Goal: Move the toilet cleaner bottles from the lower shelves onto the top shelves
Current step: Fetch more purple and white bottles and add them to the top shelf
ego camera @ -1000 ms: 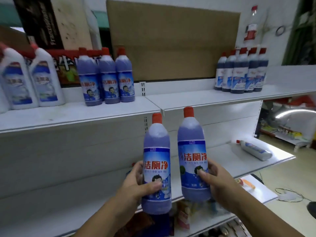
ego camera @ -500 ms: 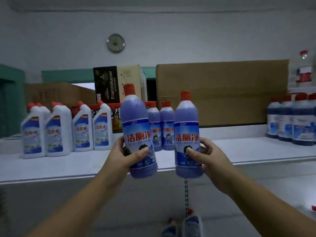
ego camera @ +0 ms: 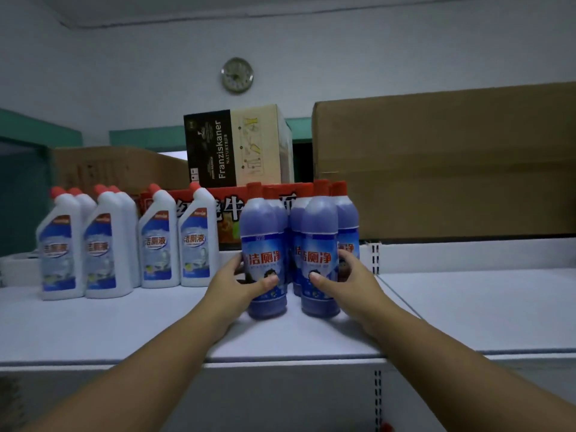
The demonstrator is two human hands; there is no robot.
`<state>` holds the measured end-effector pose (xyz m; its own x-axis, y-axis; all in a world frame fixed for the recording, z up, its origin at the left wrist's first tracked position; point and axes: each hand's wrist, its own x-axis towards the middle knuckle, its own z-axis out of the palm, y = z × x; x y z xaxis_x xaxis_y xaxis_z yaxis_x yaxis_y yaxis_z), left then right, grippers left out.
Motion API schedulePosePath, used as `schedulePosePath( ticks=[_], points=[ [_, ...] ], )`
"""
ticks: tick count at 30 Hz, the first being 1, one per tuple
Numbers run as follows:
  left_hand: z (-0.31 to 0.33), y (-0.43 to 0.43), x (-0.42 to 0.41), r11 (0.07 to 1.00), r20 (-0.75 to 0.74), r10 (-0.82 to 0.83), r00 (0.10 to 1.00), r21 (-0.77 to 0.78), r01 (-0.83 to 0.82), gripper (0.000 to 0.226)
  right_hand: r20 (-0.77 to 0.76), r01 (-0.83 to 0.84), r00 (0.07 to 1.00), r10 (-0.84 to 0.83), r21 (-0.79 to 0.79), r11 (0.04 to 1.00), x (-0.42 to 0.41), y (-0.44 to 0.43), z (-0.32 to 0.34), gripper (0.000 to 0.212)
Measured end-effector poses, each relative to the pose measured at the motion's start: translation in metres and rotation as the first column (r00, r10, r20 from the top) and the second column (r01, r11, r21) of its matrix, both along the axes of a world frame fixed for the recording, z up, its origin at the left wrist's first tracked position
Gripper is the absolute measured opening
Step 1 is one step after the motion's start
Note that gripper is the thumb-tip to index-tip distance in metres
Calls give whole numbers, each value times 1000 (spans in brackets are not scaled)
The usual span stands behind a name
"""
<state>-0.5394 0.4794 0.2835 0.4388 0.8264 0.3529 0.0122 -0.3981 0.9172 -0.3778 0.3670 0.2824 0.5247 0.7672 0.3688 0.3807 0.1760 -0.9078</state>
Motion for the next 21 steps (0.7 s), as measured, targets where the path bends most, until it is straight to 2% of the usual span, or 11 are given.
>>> schedulePosePath(
  ticks=[4,13,15,19,21],
  points=[
    [-2,-2,3,994,-92,-43,995,98,52,63,194,-17,980,38,-109,994,-1,8,-5,45],
    [-4,-4,4,989,-165,-14,986,140,38,68,339,76,941,-17,-161,984,-3,9,-7,49],
    [-5,-4,5,990,-174,-7,985,141,32,74,372,99,928,-28,-175,979,-2,9,-8,52],
    [-4,-11,1,990,-162,98,982,116,-79,103,369,139,926,-78,-142,980,-5,5,-12,55],
    [-2,-19,-7,952,-100,230,968,228,-203,94,334,229,919,-210,-20,973,-11,-7,-6,38]
  ],
)
